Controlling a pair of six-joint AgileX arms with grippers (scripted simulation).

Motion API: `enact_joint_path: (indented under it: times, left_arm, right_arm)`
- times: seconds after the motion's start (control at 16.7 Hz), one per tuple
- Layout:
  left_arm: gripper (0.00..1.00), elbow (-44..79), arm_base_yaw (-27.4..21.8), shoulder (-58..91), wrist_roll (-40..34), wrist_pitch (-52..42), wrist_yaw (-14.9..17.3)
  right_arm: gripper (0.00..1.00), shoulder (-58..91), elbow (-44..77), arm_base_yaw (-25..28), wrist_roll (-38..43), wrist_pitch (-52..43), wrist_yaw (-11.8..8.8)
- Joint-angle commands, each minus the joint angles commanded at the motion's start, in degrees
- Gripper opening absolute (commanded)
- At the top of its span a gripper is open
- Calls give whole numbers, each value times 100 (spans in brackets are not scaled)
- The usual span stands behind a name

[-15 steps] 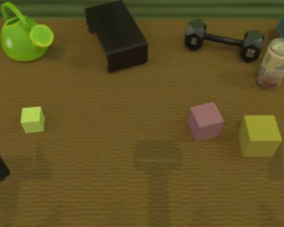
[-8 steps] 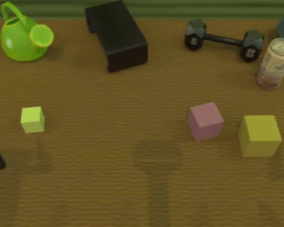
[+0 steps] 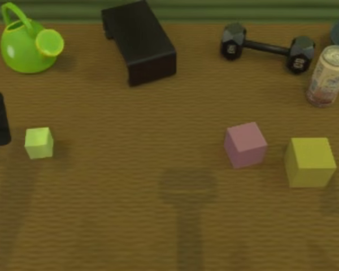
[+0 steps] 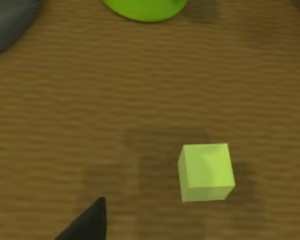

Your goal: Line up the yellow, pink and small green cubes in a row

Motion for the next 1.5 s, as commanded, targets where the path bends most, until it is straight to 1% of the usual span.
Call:
enact_joint_path:
  times: [0.42, 0.6, 0.72, 0.9, 1.2, 1.38, 1.5]
  left_arm:
    - [100, 3181, -188, 4222, -333, -2214, 24]
    - [100, 4230, -235, 5616, -455, -2925, 25]
    - [100, 4746, -254, 6284, -519, -3271, 22]
    - [100, 5190, -268, 6829, -577, -3566, 18]
    - [100, 5239, -269, 6888, -584, -3598, 17]
    - [100, 5149, -245, 6913, -570, -3491, 18]
    - [100, 4942, -253, 7041, -563, -3163, 19]
  right_arm:
    - [100, 0, 0, 0, 0, 0, 0]
    - [100, 0, 0, 0, 0, 0, 0]
    - [100, 0, 0, 0, 0, 0, 0]
    - [100, 0, 0, 0, 0, 0, 0]
    - [100, 0, 0, 0, 0, 0, 0]
    - [100, 0, 0, 0, 0, 0, 0]
    - [100, 0, 0, 0, 0, 0, 0]
